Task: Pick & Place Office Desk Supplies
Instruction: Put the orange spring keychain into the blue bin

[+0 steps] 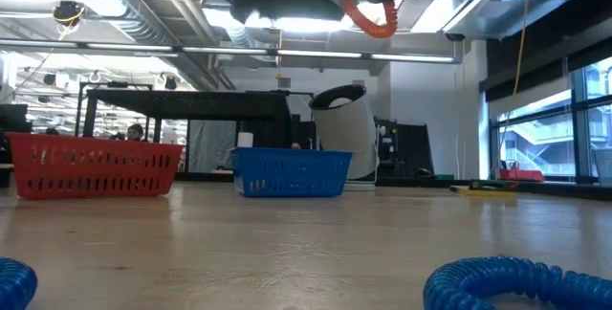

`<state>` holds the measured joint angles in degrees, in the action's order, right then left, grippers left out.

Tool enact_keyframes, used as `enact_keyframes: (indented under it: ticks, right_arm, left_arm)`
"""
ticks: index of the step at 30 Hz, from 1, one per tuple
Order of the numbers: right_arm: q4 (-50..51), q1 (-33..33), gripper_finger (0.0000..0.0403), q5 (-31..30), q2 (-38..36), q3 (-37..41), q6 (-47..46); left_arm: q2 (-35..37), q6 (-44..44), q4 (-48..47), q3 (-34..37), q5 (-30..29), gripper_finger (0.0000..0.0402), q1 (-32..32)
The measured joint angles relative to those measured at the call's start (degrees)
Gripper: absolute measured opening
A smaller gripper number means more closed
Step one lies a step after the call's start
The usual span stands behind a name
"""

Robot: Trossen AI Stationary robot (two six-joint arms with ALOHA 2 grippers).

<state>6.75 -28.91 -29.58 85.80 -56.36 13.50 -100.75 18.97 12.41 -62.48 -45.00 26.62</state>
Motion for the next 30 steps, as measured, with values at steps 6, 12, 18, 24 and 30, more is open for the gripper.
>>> enact_keyframes:
  ticks: [6,12,18,24,30]
  right_arm:
    - [-0.4,0.0,0.0029,0.0,0.0,0.0,4.4]
    - [-0.4,0.0,0.0029,0.0,-0.1,0.0,5.0]
    - [-0.4,0.0,0.0029,0.5,-0.1,-0.1,5.0]
    - [0.5,0.0,0.0044,1.6,-0.1,-0.1,-0.3]
    - [2.5,-0.2,0.0111,5.1,-0.1,-0.1,-5.1]
  left_arm:
    - [0.0,5.2,-0.2,0.0,7.0,0.0204,-2.6]
    - [0.0,5.7,-0.2,0.0,6.6,0.0119,-2.3]
    - [0.0,4.2,-0.4,0.0,6.6,0.0017,-1.9]
    - [0.0,4.2,-0.4,0.0,6.5,0.0023,-2.0]
    - [0.0,4.2,-0.6,0.0,6.5,0.0021,-2.0]
